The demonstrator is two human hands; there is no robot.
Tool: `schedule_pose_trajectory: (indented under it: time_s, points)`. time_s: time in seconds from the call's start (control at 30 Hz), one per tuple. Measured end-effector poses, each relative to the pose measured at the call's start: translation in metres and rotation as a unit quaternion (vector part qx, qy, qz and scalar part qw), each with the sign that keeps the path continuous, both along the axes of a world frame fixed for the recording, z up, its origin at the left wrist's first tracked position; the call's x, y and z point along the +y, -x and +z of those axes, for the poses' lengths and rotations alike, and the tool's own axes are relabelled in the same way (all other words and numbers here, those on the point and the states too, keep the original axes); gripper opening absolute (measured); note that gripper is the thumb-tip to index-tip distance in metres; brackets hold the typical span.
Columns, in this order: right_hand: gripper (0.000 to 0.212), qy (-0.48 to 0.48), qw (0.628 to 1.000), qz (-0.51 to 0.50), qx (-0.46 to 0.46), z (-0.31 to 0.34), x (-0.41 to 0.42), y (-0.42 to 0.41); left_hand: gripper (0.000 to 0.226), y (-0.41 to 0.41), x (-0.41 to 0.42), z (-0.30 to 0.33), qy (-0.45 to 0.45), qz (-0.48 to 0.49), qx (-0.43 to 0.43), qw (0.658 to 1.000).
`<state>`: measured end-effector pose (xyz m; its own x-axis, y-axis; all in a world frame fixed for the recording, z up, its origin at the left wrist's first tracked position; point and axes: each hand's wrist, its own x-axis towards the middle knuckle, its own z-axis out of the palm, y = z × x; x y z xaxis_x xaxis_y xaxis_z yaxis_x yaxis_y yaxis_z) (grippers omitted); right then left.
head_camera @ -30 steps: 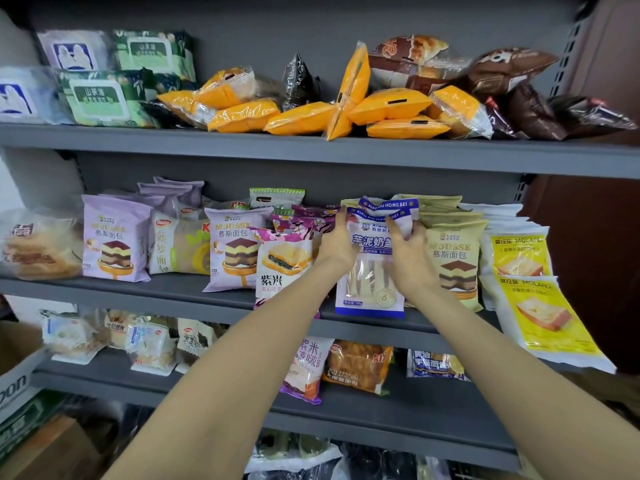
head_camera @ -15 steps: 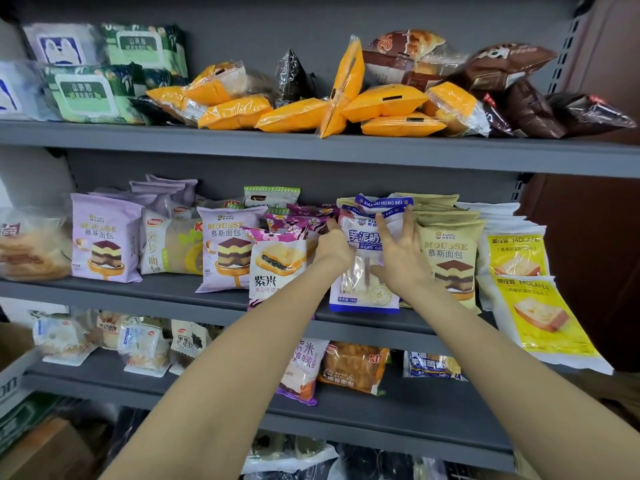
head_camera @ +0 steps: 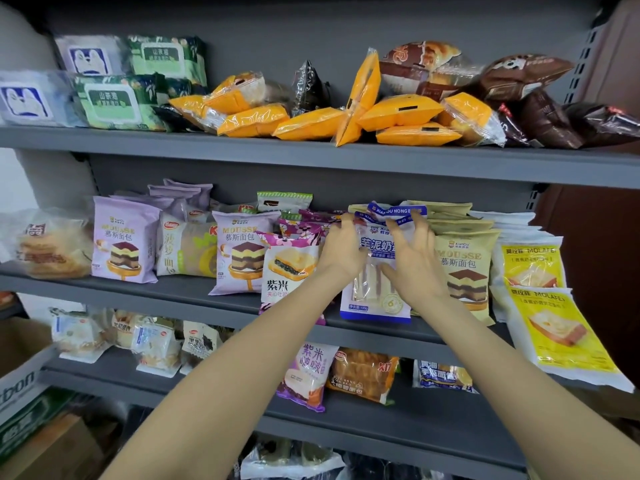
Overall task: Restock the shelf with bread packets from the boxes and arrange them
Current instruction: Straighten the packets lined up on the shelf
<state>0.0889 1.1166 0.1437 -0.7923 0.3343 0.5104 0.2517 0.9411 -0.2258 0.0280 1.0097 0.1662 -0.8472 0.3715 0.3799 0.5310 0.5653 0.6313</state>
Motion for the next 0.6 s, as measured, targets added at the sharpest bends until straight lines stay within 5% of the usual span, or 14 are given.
schedule_pose_trajectory:
  time_s: [0.23,0.43,0.6]
  points:
    - [0.026,0.074,0.98,0.159,0.096,0.023,-0.061,0.009,0.02,0.003,-0.069,0.02,-0.092,0.022,0.092,0.991]
    - [0.02,0.17,0.94,0.293,0.039,0.022,-0.178,0.056,0.008,0.036,-0.208,0.008,-0.071,0.166,0.039,0.983]
    - [0.02,0.16,0.907,0.387,-0.055,-0.006,-0.316,0.099,0.016,0.055,-0.364,-0.022,-0.022,0.272,-0.035,0.961]
